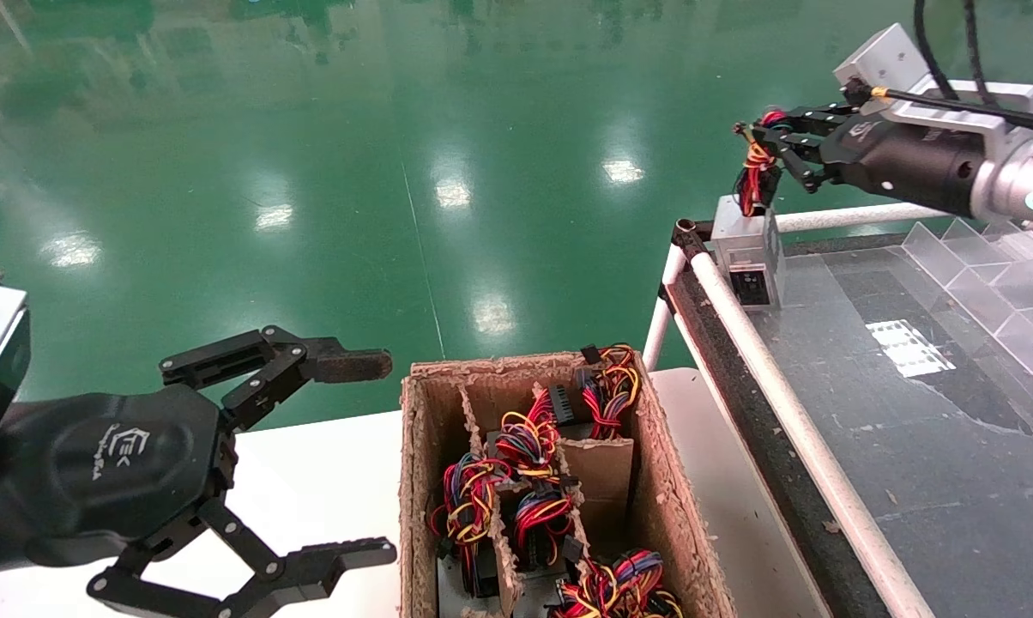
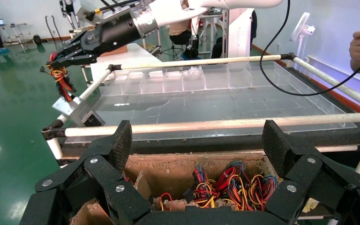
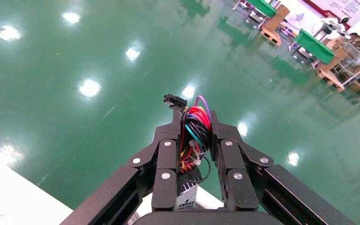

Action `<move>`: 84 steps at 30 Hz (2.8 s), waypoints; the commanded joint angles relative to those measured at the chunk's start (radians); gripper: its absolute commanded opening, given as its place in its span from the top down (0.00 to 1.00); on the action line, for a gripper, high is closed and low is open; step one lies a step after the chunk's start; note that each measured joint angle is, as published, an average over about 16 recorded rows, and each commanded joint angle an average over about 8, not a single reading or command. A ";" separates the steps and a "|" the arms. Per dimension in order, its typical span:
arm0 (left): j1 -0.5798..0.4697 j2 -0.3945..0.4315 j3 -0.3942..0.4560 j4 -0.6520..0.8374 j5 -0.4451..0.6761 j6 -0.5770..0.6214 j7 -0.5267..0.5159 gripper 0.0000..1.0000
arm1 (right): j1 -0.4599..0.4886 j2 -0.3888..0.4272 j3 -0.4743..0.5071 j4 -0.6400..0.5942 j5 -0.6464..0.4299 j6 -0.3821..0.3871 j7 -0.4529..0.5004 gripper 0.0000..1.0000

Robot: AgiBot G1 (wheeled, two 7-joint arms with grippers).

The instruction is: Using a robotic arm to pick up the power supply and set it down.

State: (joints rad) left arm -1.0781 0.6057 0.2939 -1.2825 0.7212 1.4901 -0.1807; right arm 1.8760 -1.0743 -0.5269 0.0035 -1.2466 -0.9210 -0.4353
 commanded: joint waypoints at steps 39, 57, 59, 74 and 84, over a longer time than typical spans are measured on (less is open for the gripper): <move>-0.001 -0.001 0.002 0.000 -0.002 -0.001 0.001 0.00 | -0.067 0.072 0.036 -0.015 0.052 0.046 0.040 0.84; -0.001 -0.001 0.003 0.000 -0.002 -0.001 0.002 0.00 | -0.068 0.086 0.032 -0.007 0.047 0.046 0.054 0.00; -0.001 -0.001 0.003 0.000 -0.002 -0.001 0.002 0.00 | -0.066 0.086 0.031 -0.006 0.045 0.047 0.055 0.00; -0.001 -0.002 0.004 0.000 -0.003 -0.002 0.002 0.00 | -0.033 0.088 0.029 0.002 0.043 0.036 0.062 0.00; -0.001 -0.002 0.005 0.000 -0.003 -0.002 0.002 0.00 | -0.034 0.096 0.054 0.041 0.081 -0.008 0.088 0.00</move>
State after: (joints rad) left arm -1.0791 0.6039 0.2986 -1.2821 0.7180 1.4881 -0.1783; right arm 1.8281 -0.9723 -0.4717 0.0638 -1.1610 -0.9352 -0.3388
